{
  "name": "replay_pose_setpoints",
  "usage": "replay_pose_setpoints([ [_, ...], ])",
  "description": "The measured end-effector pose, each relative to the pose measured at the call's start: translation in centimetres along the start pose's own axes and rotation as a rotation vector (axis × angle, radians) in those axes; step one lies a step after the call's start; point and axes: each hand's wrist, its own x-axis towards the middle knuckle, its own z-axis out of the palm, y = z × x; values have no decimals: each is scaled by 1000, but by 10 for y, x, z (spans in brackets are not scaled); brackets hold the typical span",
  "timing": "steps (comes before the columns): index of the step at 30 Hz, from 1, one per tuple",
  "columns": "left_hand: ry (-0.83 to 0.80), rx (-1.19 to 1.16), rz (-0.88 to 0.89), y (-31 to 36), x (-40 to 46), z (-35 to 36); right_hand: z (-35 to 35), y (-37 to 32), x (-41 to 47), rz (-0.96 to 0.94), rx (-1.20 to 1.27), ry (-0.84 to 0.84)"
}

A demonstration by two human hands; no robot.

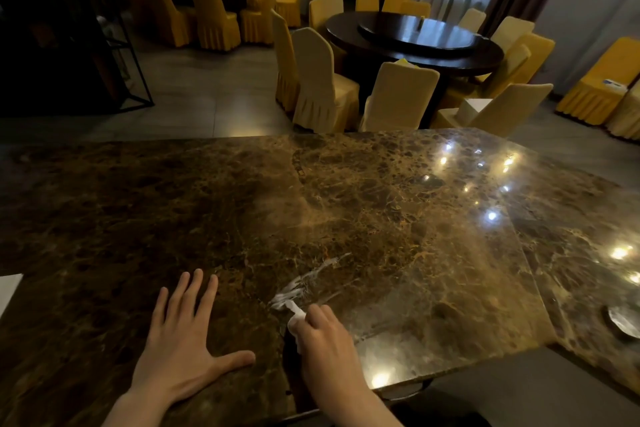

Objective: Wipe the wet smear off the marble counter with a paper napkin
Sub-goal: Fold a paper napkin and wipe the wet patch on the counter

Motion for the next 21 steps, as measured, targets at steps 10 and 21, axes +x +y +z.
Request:
replay_pose_setpoints([
  [10, -1, 9, -14, 0, 2, 2, 7, -11, -12, -263, -6, 59],
  [21, -2, -7, -8, 0, 0, 0, -8, 24, 23, 198, -64, 186],
])
